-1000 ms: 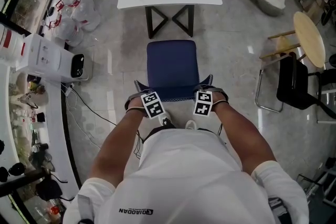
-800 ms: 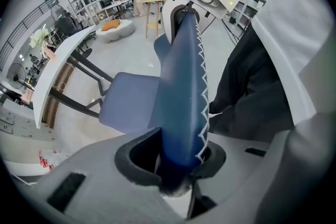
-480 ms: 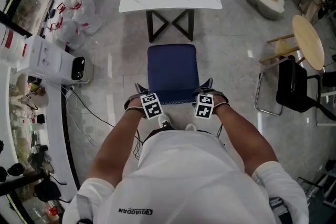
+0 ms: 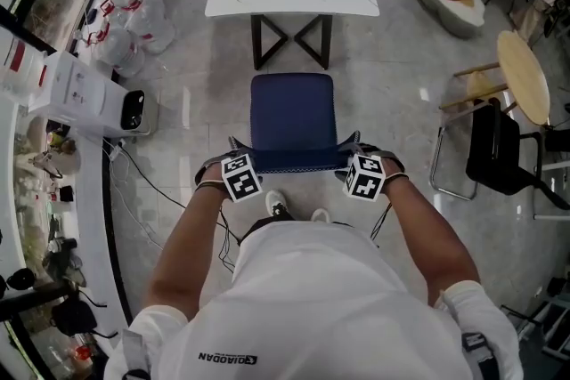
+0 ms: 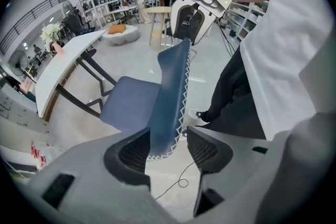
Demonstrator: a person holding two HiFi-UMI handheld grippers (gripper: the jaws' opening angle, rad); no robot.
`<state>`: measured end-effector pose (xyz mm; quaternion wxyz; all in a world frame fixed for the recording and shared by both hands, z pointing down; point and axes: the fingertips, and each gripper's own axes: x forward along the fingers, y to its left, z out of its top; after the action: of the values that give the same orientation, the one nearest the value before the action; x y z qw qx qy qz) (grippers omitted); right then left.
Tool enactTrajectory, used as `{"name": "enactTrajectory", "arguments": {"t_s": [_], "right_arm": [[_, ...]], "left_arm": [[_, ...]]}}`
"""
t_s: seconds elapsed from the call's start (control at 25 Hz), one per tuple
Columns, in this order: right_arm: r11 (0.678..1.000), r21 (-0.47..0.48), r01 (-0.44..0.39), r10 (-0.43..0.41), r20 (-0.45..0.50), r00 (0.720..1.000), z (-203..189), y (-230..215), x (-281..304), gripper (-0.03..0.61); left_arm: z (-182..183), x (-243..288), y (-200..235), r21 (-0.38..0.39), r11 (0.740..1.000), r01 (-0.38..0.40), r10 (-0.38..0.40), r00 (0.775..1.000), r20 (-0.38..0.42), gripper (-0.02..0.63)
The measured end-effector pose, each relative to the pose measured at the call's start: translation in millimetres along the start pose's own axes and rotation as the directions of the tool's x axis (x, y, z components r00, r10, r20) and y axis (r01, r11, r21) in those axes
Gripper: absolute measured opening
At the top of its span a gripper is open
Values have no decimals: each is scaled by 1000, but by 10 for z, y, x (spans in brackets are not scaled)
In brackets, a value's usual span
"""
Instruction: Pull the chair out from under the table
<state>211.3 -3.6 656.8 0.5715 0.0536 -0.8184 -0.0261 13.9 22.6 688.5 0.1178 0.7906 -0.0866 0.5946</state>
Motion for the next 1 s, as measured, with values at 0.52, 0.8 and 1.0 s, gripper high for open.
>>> {"name": "enactTrajectory", "arguments": {"t_s": [0.52, 0.8, 1.0], "right_arm": [[667, 744, -46, -443, 446, 778, 294, -413, -1036, 56], [562, 813, -153, -539, 501, 677, 302, -453, -1371, 6], [615, 781, -112, -540, 520, 661, 361, -392, -1509, 5]], "left_arm": [[662, -1262, 209, -621, 783, 23, 424, 710, 562, 78], [723, -1478, 136, -676, 737, 13, 510, 644, 569, 9], [764, -1618, 108, -707, 705, 50, 546, 597, 588, 8]]}}
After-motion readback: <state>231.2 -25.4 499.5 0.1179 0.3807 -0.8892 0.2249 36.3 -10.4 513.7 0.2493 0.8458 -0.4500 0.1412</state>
